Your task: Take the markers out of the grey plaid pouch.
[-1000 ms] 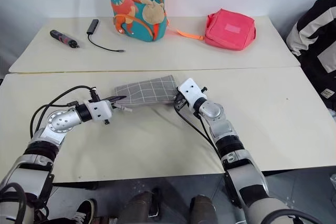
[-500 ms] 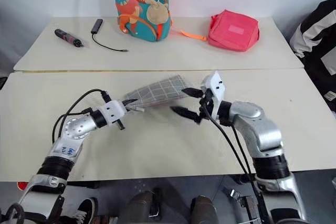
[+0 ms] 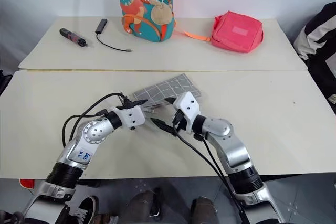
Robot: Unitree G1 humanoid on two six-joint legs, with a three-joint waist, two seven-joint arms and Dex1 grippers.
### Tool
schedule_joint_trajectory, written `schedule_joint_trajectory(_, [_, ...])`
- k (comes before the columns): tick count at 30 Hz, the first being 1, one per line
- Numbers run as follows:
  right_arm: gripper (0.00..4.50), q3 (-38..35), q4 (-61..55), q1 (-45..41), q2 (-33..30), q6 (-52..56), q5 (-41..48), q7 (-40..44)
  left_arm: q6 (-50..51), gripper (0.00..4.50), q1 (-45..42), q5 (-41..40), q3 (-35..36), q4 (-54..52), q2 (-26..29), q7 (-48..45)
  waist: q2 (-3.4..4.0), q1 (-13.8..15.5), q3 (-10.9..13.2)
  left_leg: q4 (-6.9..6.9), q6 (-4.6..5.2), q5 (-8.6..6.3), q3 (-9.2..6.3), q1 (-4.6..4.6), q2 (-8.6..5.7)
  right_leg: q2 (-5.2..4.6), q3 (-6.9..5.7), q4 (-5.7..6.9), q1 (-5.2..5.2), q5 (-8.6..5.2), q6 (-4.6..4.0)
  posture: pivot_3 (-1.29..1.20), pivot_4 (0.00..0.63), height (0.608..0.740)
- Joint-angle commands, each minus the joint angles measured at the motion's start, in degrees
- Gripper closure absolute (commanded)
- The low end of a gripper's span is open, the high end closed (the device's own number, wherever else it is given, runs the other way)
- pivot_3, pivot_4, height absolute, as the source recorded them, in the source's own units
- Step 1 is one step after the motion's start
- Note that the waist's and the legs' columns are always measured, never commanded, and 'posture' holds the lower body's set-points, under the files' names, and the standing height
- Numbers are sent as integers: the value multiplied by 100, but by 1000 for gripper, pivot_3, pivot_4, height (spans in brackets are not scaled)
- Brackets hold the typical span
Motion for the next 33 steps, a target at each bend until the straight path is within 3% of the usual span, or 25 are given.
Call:
schedule_joint_trajectory(1, [31,141,145,-3,13,-907,-345,113,103,4500,176,-91,-226,-68,-88,-206,-2,-2,-1,0,0,0,0,1,0,0,0,0,3,0,0,0,150,740])
schedule_joint_trajectory(3, [31,352,344,-30,-103,-1345,-667,259,165,4500,137,-143,-225,-125,-125,-239,-2,-5,-1,0,0,0,0,0,0,1,0,0,3,0,0,0,150,740])
schedule_joint_trajectory(6, [643,407,764,-179,-84,-1695,-1028,101,150,4500,127,-155,-240,-193,-136,-285,-3,-17,-1,0,-1,1,0,0,1,2,0,0,2,0,0,0,150,740])
schedule_joint_trajectory(11, [2360,450,1146,-373,32,-1966,-1284,10,202,4500,136,-148,-254,-266,-166,-294,-3,-50,-1,0,-2,3,-1,-1,2,4,-2,6,6,0,0,0,150,740])
schedule_joint_trajectory(18, [2360,383,1075,-364,139,-1956,-1084,141,254,4500,167,-127,-257,-333,-163,-287,-2,-55,-1,0,-3,3,-5,0,3,6,-5,5,10,0,0,0,150,740])
schedule_joint_trajectory(21, [2962,341,1082,-369,205,-1914,-993,154,292,4500,171,-154,-238,-341,-165,-298,-2,-58,-1,0,-3,3,-5,0,3,5,-4,6,9,0,0,0,150,740])
schedule_joint_trajectory(25, [4377,400,1115,-361,147,-2010,-1062,200,311,4500,161,-164,-234,-341,-165,-302,-2,-59,-1,0,-3,3,-5,0,3,6,-4,6,9,0,0,0,150,740])
schedule_joint_trajectory(33, [4447,354,1271,-421,83,-2045,-1262,118,316,4500,146,-183,-222,-350,-140,-313,-2,-59,-1,0,-3,3,-5,0,3,6,-4,6,8,0,0,0,150,740])
